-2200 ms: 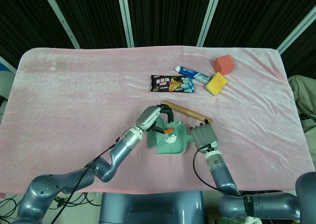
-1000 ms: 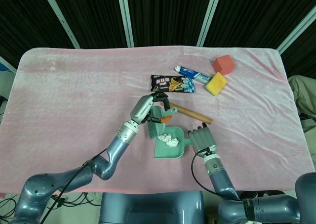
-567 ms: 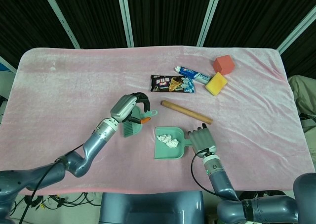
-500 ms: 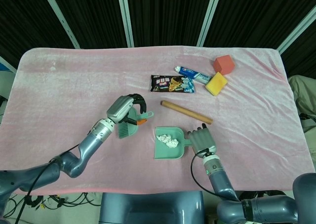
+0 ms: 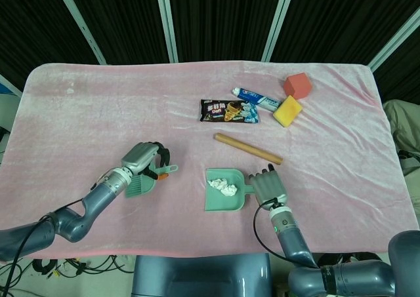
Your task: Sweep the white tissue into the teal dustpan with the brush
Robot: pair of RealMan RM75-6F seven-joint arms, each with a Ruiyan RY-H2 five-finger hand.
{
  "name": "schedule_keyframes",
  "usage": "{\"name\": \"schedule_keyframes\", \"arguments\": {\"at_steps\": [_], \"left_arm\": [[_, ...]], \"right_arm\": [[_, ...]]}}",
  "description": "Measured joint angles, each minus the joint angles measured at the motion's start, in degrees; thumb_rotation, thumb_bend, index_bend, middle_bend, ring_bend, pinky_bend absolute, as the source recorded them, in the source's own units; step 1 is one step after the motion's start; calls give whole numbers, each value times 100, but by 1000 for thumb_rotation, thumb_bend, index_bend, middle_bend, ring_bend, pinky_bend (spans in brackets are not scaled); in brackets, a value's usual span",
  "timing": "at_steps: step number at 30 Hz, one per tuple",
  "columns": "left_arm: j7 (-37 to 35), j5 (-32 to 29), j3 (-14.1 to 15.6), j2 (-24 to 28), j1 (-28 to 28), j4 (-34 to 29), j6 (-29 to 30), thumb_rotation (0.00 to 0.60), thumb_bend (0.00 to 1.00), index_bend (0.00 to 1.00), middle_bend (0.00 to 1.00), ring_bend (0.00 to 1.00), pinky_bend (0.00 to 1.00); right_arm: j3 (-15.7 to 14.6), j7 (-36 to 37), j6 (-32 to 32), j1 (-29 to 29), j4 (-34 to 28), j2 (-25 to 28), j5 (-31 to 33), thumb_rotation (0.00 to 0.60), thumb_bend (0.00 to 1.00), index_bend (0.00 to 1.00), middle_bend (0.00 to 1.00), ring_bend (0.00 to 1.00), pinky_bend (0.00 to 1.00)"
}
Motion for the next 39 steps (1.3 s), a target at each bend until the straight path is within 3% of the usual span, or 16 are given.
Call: {"name": "schedule_keyframes", "arguments": {"at_steps": [6, 17, 23, 29, 39], "left_arm": [[336, -111, 116, 82, -9, 0, -241, 600, 399, 641, 632, 233, 253], [425, -83, 131, 171, 39, -64, -302, 600, 87, 560, 462, 179, 182], [315, -42, 76, 197, 72, -95, -262, 600, 45, 374, 376, 141, 154], [254, -80, -28, 249, 137, -201, -126, 600, 45, 319, 359, 132, 145], [251, -260, -165, 431, 350, -412, 157, 600, 45, 284, 359, 132, 145]], "right_arm": [[-6, -20, 12, -18, 2, -16, -18, 600, 530, 684, 576, 345, 171], [-16, -20, 44, -68, 47, -74, -66, 600, 530, 684, 574, 345, 171], [-17, -40, 61, -91, 66, -95, -85, 600, 530, 683, 571, 345, 171], [-3, -79, 91, -106, 67, -95, -92, 600, 491, 677, 502, 292, 171], [-24, -245, 220, -142, 30, -116, -40, 600, 368, 432, 342, 199, 171]]}}
